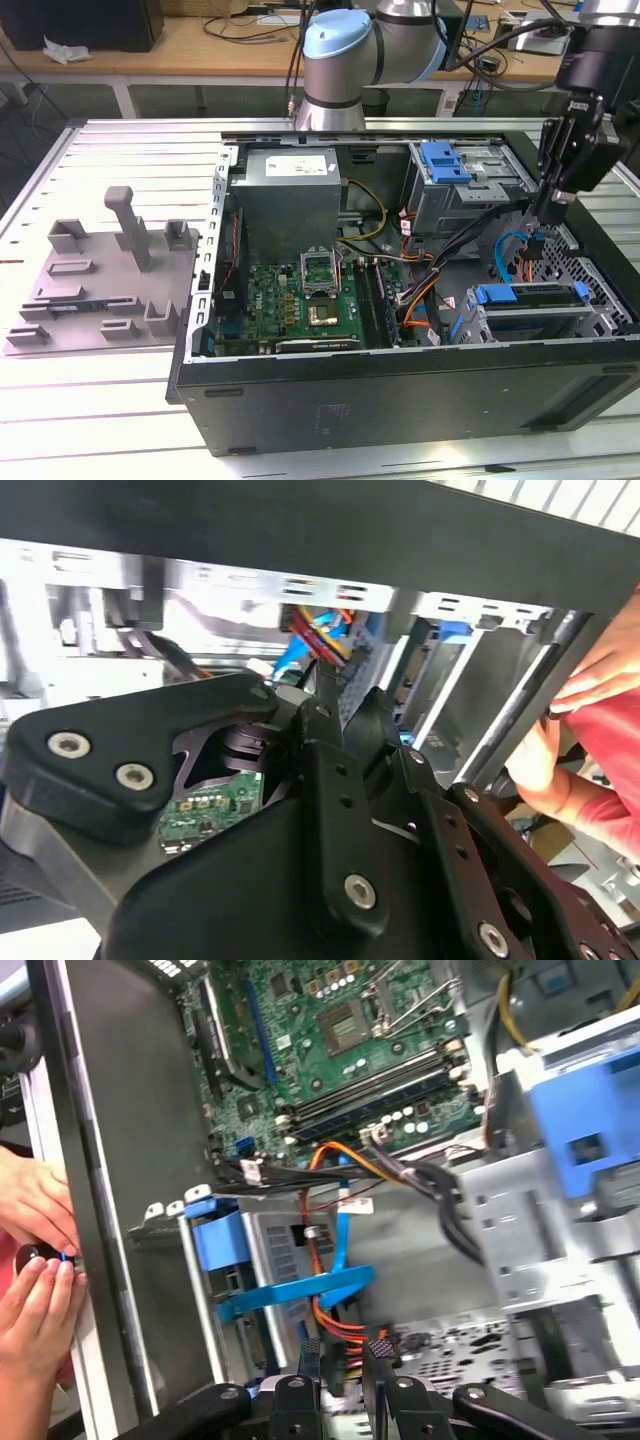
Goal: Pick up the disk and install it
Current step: 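Insert the first disk wire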
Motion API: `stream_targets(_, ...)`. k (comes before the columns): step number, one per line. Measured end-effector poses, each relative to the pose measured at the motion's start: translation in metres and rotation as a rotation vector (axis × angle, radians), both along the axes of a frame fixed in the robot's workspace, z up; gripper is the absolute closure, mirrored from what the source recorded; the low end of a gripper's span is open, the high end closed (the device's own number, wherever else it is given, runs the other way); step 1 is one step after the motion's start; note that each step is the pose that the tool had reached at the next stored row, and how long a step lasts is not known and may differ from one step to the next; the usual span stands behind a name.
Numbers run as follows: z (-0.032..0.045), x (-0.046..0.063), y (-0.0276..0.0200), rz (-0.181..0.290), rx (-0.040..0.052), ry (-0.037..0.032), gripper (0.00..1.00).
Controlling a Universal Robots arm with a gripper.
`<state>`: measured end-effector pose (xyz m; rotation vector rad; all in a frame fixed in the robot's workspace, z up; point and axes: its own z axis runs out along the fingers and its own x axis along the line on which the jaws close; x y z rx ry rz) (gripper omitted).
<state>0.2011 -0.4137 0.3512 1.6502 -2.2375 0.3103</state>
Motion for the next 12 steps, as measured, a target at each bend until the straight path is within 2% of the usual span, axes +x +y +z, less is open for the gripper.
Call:
stream_targets(1, 0.0000, 0.0000, -0.0031, 0.000, 0.0001, 0.0000, 0.69)
stream_targets(2, 0.0000, 0.0000, -0.0040, 0.000, 0.0001, 0.0000, 0.69)
stream_targets(12, -0.0055, 0.0006, -0.0036, 0.000, 0.0000, 0.0000, 0.69)
